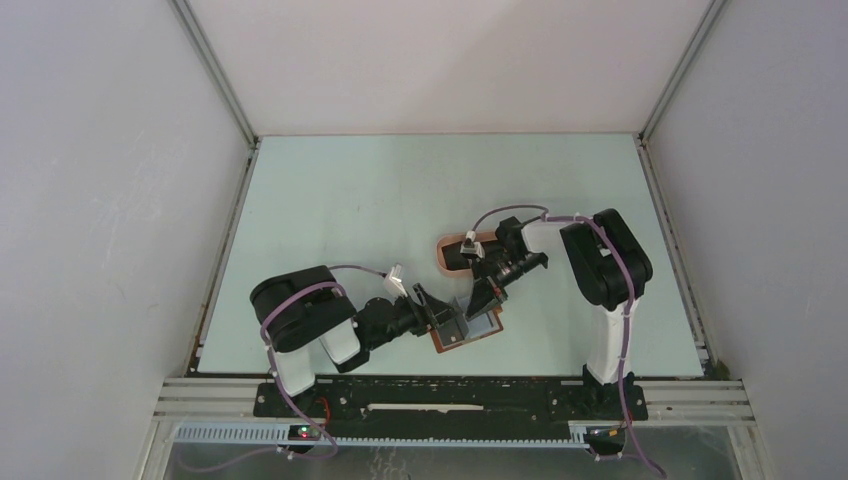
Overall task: Put the credit cards into the card holder
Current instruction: Turn over the card slot in the card holder.
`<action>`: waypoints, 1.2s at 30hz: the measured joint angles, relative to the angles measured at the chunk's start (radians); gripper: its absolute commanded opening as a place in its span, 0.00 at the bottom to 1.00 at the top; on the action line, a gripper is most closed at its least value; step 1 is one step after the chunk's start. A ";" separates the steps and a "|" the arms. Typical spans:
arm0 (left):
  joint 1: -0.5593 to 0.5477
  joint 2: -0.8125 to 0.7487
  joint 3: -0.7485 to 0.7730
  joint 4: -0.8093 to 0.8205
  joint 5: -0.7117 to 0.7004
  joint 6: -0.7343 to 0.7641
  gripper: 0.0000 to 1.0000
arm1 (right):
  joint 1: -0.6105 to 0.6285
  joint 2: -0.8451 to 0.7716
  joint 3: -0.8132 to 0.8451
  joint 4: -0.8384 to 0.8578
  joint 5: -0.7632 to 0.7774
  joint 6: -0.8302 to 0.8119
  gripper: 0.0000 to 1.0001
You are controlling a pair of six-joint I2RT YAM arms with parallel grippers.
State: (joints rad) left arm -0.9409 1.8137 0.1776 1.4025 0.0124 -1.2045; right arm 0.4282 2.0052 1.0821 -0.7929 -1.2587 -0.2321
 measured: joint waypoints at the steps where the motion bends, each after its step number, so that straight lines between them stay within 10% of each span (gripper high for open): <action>1: 0.000 0.000 0.000 0.000 0.000 0.000 0.71 | 0.000 0.002 0.000 0.000 0.000 0.000 0.08; 26: 0.001 -0.015 -0.037 0.017 -0.011 -0.005 0.71 | 0.065 -0.015 0.000 0.040 0.194 0.010 0.22; 36: 0.001 -0.031 -0.065 0.000 -0.037 -0.018 0.48 | 0.064 -0.092 0.004 0.057 0.273 0.011 0.22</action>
State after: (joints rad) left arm -0.9398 1.7832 0.1123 1.4025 -0.0246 -1.2224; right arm 0.4927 1.9129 1.0859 -0.7361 -0.9855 -0.2214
